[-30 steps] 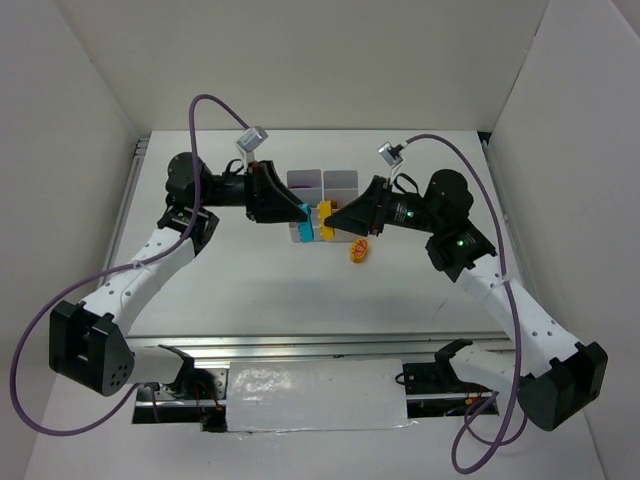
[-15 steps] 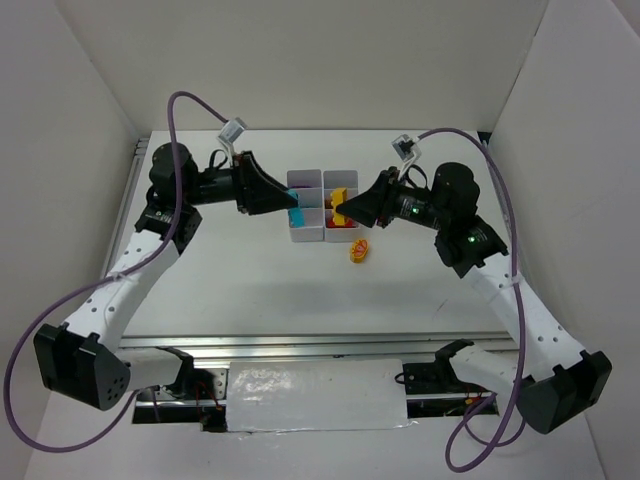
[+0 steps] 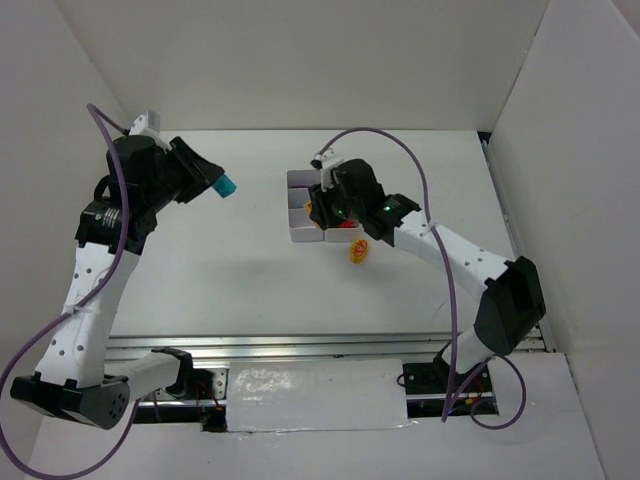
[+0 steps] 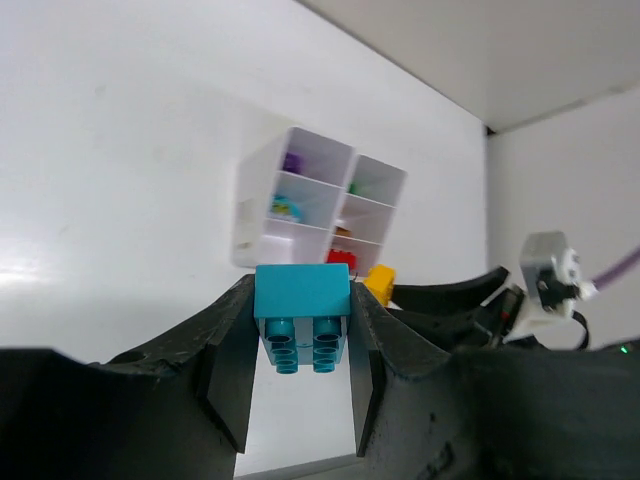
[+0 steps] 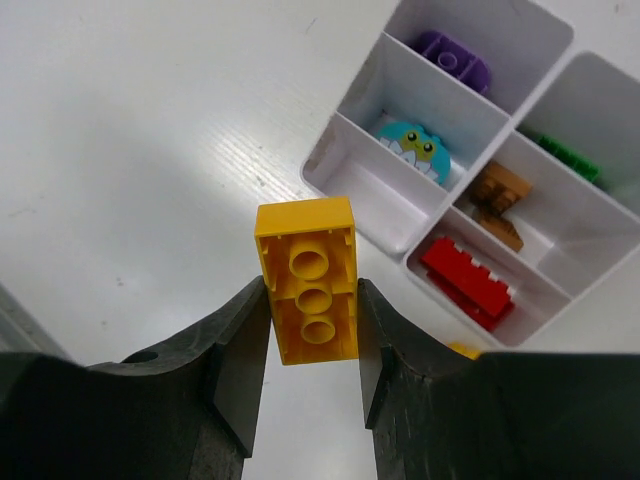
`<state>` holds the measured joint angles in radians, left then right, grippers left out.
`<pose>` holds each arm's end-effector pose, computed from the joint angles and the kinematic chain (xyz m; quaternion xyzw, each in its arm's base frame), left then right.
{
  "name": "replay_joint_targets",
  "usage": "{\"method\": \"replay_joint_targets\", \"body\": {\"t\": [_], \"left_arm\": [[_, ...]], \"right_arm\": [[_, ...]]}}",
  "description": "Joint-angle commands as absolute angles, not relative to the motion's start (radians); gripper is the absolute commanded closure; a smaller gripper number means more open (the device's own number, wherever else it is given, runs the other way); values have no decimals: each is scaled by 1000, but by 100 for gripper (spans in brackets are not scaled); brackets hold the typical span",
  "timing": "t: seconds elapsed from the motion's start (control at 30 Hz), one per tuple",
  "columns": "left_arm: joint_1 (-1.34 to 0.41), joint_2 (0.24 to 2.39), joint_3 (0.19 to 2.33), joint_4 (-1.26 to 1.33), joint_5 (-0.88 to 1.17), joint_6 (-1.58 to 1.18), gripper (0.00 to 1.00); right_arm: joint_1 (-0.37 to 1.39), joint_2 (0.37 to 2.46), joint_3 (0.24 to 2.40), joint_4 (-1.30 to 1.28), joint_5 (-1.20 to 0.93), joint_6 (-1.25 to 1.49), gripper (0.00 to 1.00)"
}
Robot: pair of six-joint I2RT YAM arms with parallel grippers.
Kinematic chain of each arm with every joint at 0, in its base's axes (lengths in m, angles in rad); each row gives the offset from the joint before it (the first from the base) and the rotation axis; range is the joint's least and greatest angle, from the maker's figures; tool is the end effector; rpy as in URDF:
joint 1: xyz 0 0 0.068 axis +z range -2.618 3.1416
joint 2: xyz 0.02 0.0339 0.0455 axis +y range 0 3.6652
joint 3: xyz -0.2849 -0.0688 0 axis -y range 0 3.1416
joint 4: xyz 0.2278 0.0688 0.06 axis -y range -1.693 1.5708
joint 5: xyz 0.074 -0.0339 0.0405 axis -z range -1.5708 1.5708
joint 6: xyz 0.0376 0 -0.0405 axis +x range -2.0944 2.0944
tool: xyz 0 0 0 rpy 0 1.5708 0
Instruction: Sort the legos into containers by color
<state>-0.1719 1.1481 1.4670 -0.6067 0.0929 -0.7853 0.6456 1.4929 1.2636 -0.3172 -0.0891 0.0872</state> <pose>0.2038 -0.0389 0.4701 -0.2151 0.7714 -0.3083 0.5135 0.2604 0.2003 0.3463 -0.2610 0.8311 0.2116 0.4432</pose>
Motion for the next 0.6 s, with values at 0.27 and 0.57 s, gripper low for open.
{"method": "replay_joint_targets", "body": {"t": [0.27, 0.57], "left_arm": [[-163, 1069, 1378, -681, 11, -770, 100], [-163, 1032, 1350, -681, 5, -715, 100]], "right_arm": [[768, 1727, 1492, -374, -32, -462, 100], [772, 1888, 1641, -497, 30, -690, 100]]}}
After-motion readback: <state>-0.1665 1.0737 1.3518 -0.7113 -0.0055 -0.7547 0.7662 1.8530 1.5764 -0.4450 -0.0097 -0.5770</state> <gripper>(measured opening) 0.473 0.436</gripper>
